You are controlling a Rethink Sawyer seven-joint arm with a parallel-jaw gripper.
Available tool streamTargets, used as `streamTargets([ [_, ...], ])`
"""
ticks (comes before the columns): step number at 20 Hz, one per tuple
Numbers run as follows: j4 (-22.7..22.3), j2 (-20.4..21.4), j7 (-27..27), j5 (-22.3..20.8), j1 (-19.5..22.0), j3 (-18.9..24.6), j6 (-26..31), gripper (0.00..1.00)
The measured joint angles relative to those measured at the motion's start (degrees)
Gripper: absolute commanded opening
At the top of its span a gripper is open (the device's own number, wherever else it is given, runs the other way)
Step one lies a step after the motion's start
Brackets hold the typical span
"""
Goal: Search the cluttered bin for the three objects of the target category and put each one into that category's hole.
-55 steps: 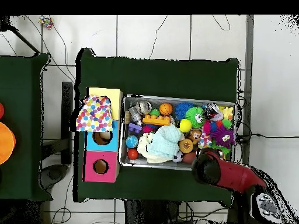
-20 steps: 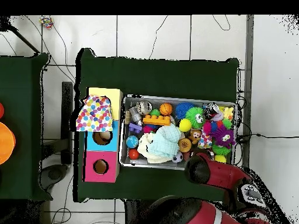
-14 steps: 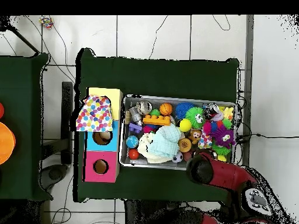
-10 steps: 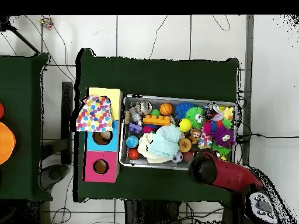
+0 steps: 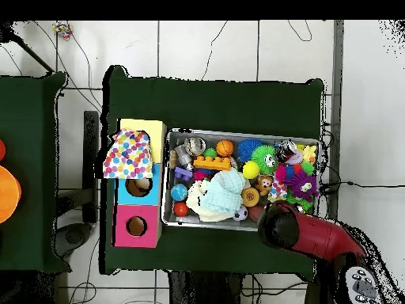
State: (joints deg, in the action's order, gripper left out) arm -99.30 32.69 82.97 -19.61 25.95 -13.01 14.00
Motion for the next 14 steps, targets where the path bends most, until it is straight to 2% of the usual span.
streamTargets([
  [14,5.36,-0.98,0.00,1.97,-2.59,0.31,8.31,1.00],
])
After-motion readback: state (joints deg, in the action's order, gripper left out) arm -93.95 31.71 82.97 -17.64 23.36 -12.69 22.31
